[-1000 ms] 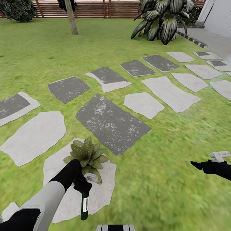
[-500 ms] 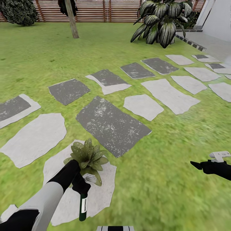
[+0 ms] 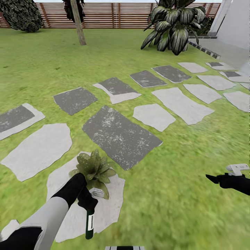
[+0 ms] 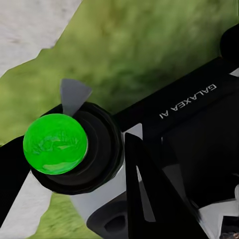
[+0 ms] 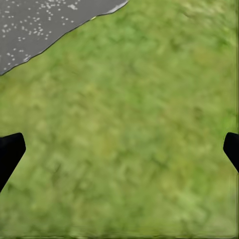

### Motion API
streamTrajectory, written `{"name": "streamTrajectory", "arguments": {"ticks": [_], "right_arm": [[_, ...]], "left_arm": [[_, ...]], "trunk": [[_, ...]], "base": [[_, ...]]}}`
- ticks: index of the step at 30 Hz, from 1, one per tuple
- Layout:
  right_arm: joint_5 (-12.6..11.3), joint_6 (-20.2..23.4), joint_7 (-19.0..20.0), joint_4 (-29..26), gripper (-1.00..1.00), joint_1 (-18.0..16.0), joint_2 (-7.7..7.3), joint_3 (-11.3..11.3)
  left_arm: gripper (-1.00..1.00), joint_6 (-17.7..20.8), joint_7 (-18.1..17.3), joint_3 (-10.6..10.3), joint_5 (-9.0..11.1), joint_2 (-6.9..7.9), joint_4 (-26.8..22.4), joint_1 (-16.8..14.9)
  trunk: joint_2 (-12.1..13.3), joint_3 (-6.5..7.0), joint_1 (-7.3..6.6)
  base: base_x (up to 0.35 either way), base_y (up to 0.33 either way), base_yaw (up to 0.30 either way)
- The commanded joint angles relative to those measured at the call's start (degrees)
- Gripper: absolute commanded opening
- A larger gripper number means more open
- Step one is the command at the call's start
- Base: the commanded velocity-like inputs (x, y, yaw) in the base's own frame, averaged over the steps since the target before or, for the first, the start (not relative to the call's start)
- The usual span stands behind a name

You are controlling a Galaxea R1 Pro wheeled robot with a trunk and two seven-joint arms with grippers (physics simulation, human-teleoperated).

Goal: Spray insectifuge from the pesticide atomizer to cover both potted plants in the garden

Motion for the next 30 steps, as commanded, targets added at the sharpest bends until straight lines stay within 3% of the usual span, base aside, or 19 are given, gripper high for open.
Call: {"name": "streamTrajectory", "arguments": {"ticks": [1, 9, 19, 30], "right_arm": [[0.5, 0.2, 0.6, 0.0, 1.0, -0.1, 0.01, -0.1], [0.6, 0.2, 0.6, 0.0, 1.0, -0.1, -0.03, 0.0], [0.6, 0.2, 0.6, 0.0, 1.0, -0.1, 0.13, 0.1], [0.6, 0.2, 0.6, 0.0, 1.0, -0.1, 0.14, 0.1]], "left_arm": [[-1.0, 0.3, -0.6, 0.0, -0.5, 0.0, -0.1, 0.0], [-1.0, 0.3, -0.6, -0.2, -0.6, -0.02, -0.1, 0.1], [-1.0, 0.2, -0.3, -0.2, -0.7, 0.12, -0.6, -0.3], [-1.0, 0.3, -0.4, -0.2, -0.7, -0.1, -1.0, -4.5]], "trunk": [[0.0, 0.02, -0.03], [0.0, 0.1, -0.03], [0.0, -0.19, -0.03], [0.0, -0.3, -0.03]], "base": [[-0.273, -0.125, 0.0], [-0.257, -0.086, 0.0], [-0.024, -0.005, 0.03], [0.0, 0.0, 0.011]]}}
